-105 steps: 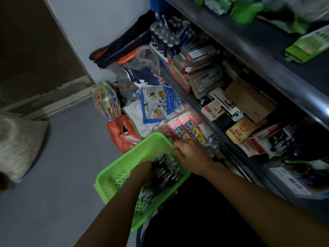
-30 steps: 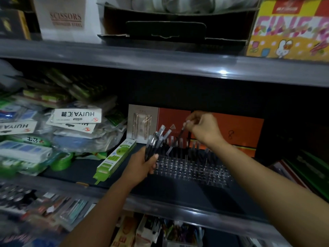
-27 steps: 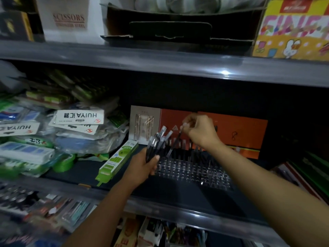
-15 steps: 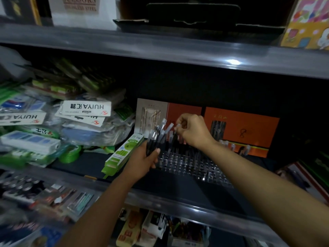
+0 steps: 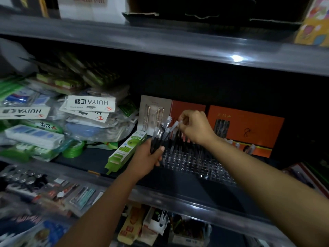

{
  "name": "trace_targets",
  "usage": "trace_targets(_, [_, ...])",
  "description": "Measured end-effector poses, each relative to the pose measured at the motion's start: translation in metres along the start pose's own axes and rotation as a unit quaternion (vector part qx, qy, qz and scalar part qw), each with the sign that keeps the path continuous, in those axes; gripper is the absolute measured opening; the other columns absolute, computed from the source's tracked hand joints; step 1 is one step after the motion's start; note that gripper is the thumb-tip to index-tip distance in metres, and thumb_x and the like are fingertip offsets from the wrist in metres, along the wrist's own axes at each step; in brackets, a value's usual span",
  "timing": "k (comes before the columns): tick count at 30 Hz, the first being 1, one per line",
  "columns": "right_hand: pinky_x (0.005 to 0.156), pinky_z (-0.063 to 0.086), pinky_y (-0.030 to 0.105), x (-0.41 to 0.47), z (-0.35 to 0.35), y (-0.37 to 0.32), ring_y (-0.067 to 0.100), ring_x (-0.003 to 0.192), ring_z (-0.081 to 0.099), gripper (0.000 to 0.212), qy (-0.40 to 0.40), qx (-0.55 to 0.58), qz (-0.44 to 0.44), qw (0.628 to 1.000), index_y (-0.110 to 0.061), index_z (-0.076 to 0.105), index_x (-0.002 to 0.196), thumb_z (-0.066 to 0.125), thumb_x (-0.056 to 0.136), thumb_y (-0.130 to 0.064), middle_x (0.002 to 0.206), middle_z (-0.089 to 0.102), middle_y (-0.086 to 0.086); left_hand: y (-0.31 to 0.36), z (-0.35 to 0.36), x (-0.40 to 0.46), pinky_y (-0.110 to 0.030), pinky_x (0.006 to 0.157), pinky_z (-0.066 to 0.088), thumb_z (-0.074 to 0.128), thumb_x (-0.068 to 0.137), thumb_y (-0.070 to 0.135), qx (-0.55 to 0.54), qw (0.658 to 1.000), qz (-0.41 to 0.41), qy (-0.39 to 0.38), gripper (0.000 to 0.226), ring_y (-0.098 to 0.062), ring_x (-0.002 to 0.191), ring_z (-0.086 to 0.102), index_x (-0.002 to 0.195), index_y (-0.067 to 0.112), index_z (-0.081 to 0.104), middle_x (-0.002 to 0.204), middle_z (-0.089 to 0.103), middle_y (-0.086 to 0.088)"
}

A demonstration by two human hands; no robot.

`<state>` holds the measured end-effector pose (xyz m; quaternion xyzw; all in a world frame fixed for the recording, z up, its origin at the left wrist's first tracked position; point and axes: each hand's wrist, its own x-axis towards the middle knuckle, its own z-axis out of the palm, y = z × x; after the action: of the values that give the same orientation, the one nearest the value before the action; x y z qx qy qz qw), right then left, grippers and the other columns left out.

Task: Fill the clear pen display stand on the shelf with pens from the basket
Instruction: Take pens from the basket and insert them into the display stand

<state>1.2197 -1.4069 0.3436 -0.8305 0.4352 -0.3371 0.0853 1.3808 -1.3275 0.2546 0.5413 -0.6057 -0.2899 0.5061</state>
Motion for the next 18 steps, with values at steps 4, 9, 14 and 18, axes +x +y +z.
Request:
trace_targets(4, [0.061, 0.056, 0.045, 0.003, 0.000, -0.002, 0.027, 0.064, 0.064, 0.003, -0.012, 0.003, 0.000, 1.000, -0.005, 0.064, 0.085, 0.061, 0.084, -0.003, 0.073, 0.067, 0.011, 0.000, -0.001, -0.001, -0.012, 0.043, 0.039, 0.054, 0.094, 0.021, -0.007, 1.000, 0.005, -0.004, 0.004, -0.014, 0.053, 0.058, 0.093, 0.018, 0.052, 0.069, 0.061, -0.006])
trace_targets(9, [0.064, 0.056, 0.043, 0.005, 0.006, -0.004, 0.029, 0.069, 0.063, 0.004, -0.034, -0.023, -0.013, 0.999, -0.005, 0.064, 0.088, 0.062, 0.085, -0.006, 0.074, 0.066, 0.010, 0.000, -0.002, 0.001, -0.013, 0.042, 0.039, 0.054, 0.094, 0.021, 0.000, 1.000, 0.005, 0.001, 0.005, -0.015, 0.052, 0.058, 0.090, 0.021, 0.051, 0.069, 0.062, -0.006])
trace_targets(14, [0.057, 0.046, 0.030, 0.003, 0.013, -0.002, 0.020, 0.067, 0.062, 0.017, -0.062, -0.042, -0.006, 0.997, -0.015, 0.060, 0.073, 0.063, 0.084, -0.002, 0.074, 0.065, 0.004, -0.002, -0.001, 0.001, -0.013, 0.042, 0.038, 0.054, 0.094, 0.022, 0.003, 1.000, -0.003, -0.003, 0.013, -0.014, 0.052, 0.058, 0.101, 0.011, 0.053, 0.068, 0.062, -0.005])
trace_targets(18, [0.056, 0.037, 0.018, 0.003, 0.016, -0.002, 0.017, 0.073, 0.060, 0.026, -0.095, -0.051, -0.002, 0.994, -0.022, 0.059, 0.073, 0.064, 0.085, 0.001, 0.076, 0.061, 0.000, -0.004, 0.000, 0.002, -0.014, 0.043, 0.039, 0.054, 0.094, 0.021, 0.001, 1.000, -0.003, -0.005, 0.015, -0.013, 0.051, 0.057, 0.104, 0.010, 0.054, 0.069, 0.061, -0.006])
